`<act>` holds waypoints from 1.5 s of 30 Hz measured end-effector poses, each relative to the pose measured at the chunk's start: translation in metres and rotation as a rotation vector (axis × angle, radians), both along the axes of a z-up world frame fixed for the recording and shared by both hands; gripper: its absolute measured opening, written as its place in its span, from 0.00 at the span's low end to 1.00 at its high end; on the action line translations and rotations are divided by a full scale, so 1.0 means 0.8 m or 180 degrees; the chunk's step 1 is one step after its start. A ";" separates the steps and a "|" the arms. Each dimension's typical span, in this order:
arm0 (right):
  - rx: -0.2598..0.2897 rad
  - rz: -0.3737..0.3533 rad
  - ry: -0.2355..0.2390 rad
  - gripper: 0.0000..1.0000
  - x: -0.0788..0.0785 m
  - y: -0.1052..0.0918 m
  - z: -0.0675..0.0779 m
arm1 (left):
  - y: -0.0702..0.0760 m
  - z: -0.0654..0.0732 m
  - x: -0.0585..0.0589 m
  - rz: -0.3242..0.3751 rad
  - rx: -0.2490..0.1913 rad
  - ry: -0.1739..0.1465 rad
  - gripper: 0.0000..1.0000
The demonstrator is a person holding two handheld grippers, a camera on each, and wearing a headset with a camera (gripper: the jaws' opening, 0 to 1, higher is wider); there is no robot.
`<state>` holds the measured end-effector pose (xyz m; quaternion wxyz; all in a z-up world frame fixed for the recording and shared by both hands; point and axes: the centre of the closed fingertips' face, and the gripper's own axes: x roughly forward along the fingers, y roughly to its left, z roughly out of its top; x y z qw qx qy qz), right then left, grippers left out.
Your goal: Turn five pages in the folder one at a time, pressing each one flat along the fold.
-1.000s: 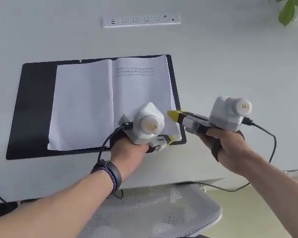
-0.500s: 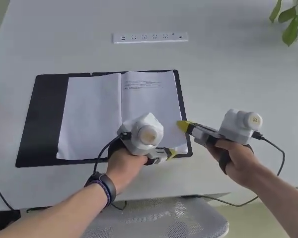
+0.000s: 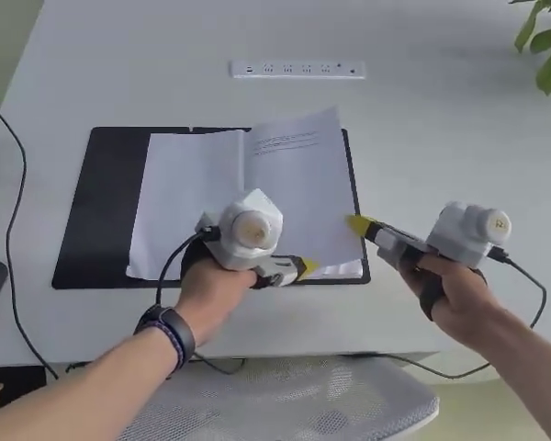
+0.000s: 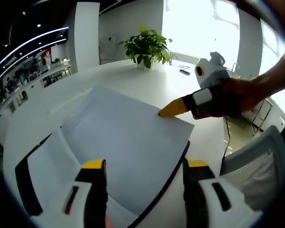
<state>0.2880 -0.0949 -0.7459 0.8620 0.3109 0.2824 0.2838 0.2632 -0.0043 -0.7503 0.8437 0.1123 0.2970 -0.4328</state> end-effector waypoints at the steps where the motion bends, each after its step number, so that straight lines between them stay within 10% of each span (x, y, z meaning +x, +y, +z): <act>1: 0.0007 -0.0011 -0.0005 0.00 0.000 0.001 0.001 | 0.005 0.002 0.000 0.0010 -0.0001 -0.0014 0.64; 24: 0.0086 0.0026 -0.0238 0.00 0.005 0.030 0.048 | 0.111 0.023 0.004 0.0439 -0.0080 -0.0099 0.67; 45: 0.0239 0.0764 -0.0708 0.00 0.008 0.162 0.138 | 0.188 0.039 -0.004 0.0853 -0.0178 -0.0105 0.69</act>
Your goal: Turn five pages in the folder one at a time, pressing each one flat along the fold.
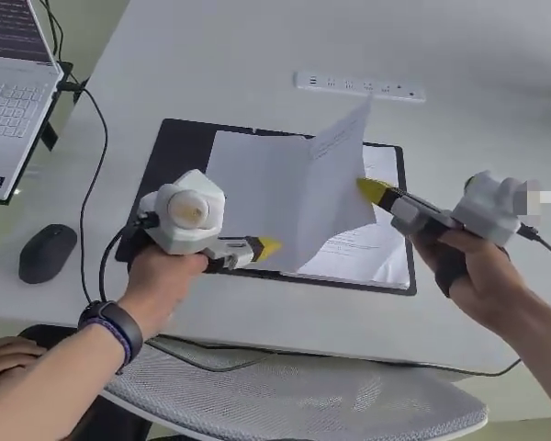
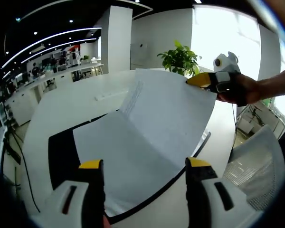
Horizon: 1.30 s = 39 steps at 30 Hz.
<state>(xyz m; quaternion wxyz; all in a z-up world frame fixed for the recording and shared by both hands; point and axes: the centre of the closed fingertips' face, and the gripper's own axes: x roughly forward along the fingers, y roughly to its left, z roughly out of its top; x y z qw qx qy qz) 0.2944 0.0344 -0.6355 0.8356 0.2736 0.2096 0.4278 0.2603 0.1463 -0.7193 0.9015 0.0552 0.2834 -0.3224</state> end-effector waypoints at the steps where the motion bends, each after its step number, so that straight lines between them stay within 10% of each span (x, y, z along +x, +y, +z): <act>1: -0.0001 0.0020 -0.0005 0.00 0.000 0.003 0.001 | 0.001 0.000 -0.001 0.0008 0.0002 0.0001 0.69; 21: 0.0018 0.0681 0.0054 0.00 -0.002 0.127 -0.012 | 0.065 0.007 -0.017 0.0400 -0.0016 0.0002 0.69; 39: -0.0106 0.0873 0.0415 0.00 -0.003 0.194 -0.078 | 0.087 0.017 -0.023 0.0577 -0.0095 -0.0006 0.70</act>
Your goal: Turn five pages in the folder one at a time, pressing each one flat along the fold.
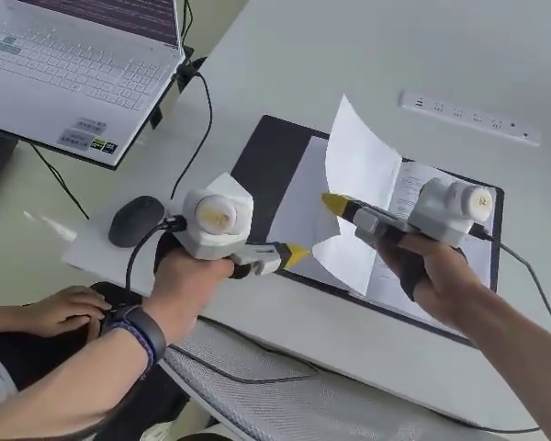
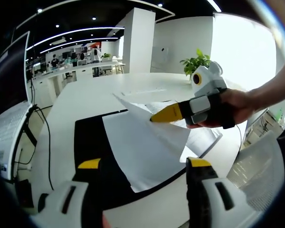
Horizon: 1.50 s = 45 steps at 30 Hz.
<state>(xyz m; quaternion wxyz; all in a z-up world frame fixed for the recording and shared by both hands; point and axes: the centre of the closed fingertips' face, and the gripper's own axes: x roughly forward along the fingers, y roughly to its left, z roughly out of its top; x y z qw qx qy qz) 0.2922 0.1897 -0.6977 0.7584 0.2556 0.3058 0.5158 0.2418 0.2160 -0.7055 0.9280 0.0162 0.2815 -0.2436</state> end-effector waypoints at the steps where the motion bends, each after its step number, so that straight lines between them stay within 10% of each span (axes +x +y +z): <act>1: -0.0008 -0.0003 0.0041 0.00 0.001 0.002 -0.006 | 0.003 -0.003 0.002 0.0005 0.0014 0.0006 0.69; 45: -0.0345 0.0134 0.0613 0.00 0.001 0.047 -0.108 | 0.026 -0.026 0.015 0.0139 -0.0026 0.0086 0.70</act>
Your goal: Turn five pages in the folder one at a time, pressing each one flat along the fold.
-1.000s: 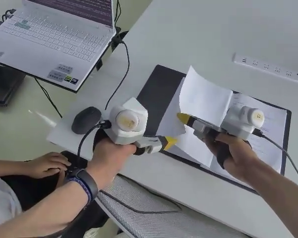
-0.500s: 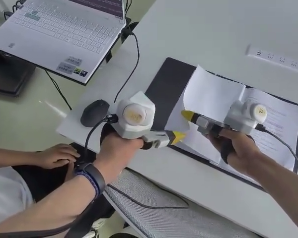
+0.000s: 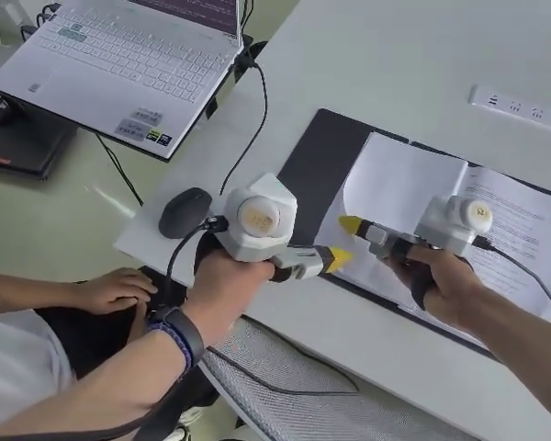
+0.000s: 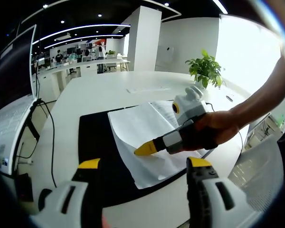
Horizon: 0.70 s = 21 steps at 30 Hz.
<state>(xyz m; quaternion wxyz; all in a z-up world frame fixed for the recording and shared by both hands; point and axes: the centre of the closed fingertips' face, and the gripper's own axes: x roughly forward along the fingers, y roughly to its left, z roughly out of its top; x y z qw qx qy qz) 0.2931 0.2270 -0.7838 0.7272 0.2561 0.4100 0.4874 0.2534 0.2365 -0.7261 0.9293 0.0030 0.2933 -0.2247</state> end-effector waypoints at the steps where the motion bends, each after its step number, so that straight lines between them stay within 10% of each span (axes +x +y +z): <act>1: -0.0016 -0.0004 0.0004 0.00 -0.003 0.000 0.002 | 0.001 0.000 -0.001 0.0010 -0.0005 0.0002 0.70; 13: -0.0290 0.0016 -0.0020 0.00 0.007 0.001 -0.036 | -0.001 0.001 -0.007 0.0023 -0.0015 0.0015 0.71; 21: -0.0251 -0.0050 0.0033 0.00 -0.001 0.002 -0.022 | -0.003 0.003 -0.005 0.0019 -0.0016 0.0006 0.70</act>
